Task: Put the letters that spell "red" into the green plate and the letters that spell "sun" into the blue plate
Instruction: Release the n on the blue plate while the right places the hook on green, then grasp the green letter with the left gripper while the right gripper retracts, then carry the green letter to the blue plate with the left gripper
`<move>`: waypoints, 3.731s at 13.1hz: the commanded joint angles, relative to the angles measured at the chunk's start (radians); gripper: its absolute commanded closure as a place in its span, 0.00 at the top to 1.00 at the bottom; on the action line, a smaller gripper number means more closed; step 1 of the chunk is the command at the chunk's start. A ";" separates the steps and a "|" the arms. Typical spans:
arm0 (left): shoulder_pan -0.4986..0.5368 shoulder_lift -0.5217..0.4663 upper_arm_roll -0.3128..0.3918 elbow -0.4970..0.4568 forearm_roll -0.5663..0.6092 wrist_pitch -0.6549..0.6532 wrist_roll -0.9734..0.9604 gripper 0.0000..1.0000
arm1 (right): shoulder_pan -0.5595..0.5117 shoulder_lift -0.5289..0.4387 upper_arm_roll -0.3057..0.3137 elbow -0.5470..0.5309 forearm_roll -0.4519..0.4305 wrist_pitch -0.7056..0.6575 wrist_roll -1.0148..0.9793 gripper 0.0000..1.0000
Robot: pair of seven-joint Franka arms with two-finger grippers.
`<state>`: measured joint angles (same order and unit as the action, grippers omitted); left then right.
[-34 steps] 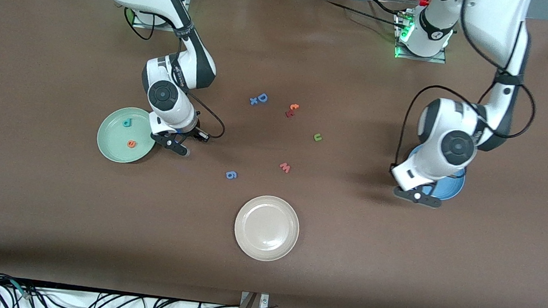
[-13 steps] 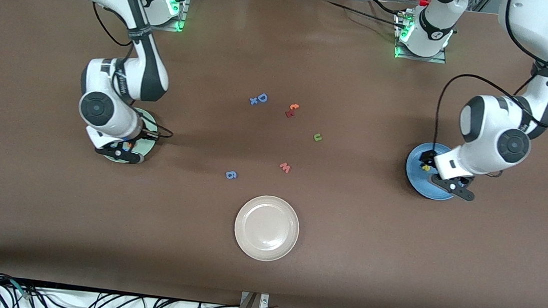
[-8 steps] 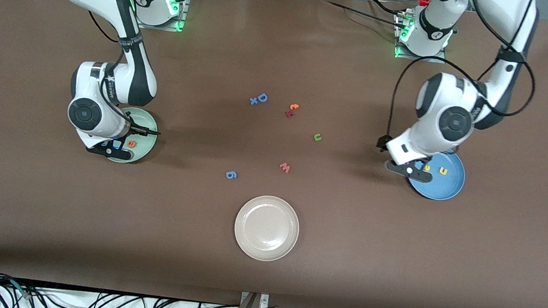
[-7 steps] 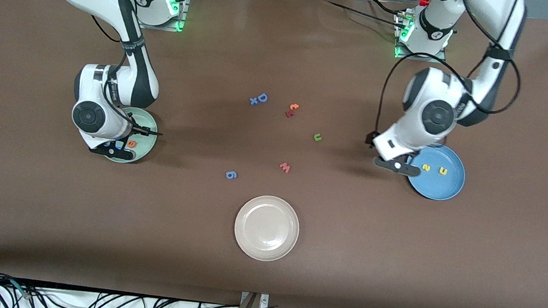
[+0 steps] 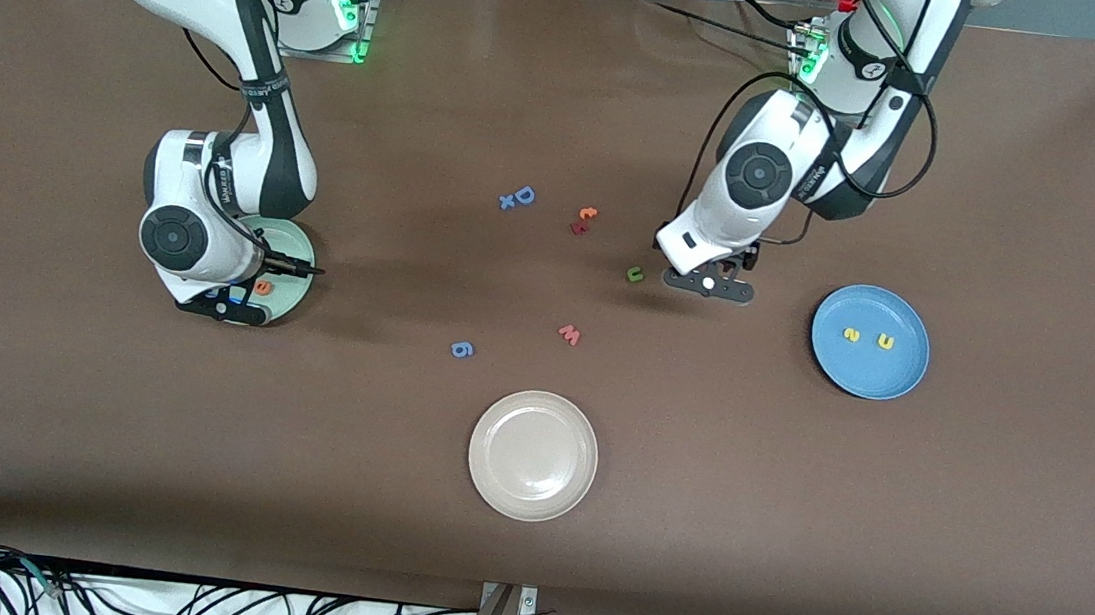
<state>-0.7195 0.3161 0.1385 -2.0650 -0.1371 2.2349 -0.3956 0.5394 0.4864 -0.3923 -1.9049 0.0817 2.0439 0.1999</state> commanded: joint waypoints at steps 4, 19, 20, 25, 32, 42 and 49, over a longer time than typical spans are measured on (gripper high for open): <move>-0.043 0.089 -0.036 0.071 -0.029 0.022 -0.400 1.00 | -0.004 -0.054 -0.003 0.331 0.006 -0.457 -0.019 1.00; -0.083 0.254 -0.034 0.098 0.028 0.198 -0.784 0.90 | -0.387 -0.414 0.355 0.305 -0.072 -0.544 -0.023 1.00; -0.084 0.259 -0.033 0.098 0.030 0.200 -0.784 0.89 | -0.415 -0.445 0.377 0.256 -0.082 -0.498 -0.025 1.00; -0.086 0.265 -0.033 0.095 0.030 0.212 -0.776 0.75 | -0.493 -0.534 0.432 0.162 -0.105 -0.356 -0.040 1.00; -0.084 0.264 -0.031 0.094 0.108 0.209 -0.769 0.10 | -0.473 -0.536 0.343 0.202 -0.089 -0.423 -0.125 1.00; 0.190 0.031 0.108 0.045 0.105 -0.011 0.230 0.08 | -0.464 -0.493 0.346 0.244 -0.094 -0.419 -0.114 1.00; 0.397 0.066 0.108 -0.032 0.103 0.002 0.684 0.15 | -0.463 -0.494 0.351 0.242 -0.095 -0.433 -0.115 1.00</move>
<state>-0.3423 0.3472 0.2589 -2.0848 -0.0474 2.2269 0.2466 0.0746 -0.0176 -0.0426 -1.6874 -0.0200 1.6304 0.0963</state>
